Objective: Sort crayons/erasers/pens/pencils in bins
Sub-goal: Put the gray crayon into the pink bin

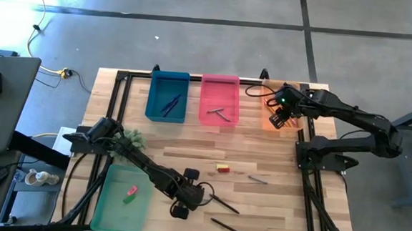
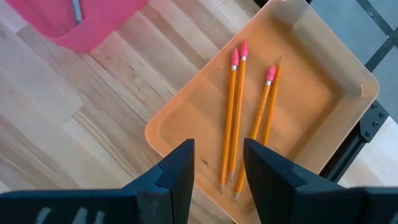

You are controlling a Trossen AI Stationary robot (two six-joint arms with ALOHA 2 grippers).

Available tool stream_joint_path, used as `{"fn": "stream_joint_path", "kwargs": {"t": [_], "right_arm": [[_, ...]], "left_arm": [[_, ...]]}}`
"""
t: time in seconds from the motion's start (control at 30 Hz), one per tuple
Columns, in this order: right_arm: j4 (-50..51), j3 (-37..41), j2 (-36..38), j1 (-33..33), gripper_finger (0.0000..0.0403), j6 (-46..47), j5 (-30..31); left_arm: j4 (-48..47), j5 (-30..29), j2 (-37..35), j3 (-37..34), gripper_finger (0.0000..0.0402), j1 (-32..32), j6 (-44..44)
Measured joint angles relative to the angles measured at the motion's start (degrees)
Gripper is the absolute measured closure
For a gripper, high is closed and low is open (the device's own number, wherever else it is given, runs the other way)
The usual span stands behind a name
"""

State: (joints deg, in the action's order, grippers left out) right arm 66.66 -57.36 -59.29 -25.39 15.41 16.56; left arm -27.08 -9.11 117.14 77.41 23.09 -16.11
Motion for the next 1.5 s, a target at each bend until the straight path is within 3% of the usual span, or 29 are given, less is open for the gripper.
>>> {"fn": "stream_joint_path", "kwargs": {"t": [0.37, 0.63, 1.03, 1.5], "right_arm": [[0.5, 0.0, 0.0, 0.0, 0.0274, -0.2, 0.0], [1.0, 0.0, 0.0, 0.0, 0.0274, -0.4, -0.1], [1.5, 0.0, 0.0, 0.1, 0.0274, -0.3, -2.9], [0.1, 0.0, 0.0, 4.1, 0.0274, 1.3, -6.2]], "left_arm": [[-4.3, -4.0, -4.1, 0.0, 0.0397, 0.1, -1.2], [-6.2, -8.9, -9.1, 0.1, 0.0397, -3.4, 1.4], [-2.8, -9.3, -13.5, 0.2, 0.0397, -15.5, 8.4], [2.6, -2.0, -13.5, 0.2, 0.0397, -34.0, 11.9]]}}
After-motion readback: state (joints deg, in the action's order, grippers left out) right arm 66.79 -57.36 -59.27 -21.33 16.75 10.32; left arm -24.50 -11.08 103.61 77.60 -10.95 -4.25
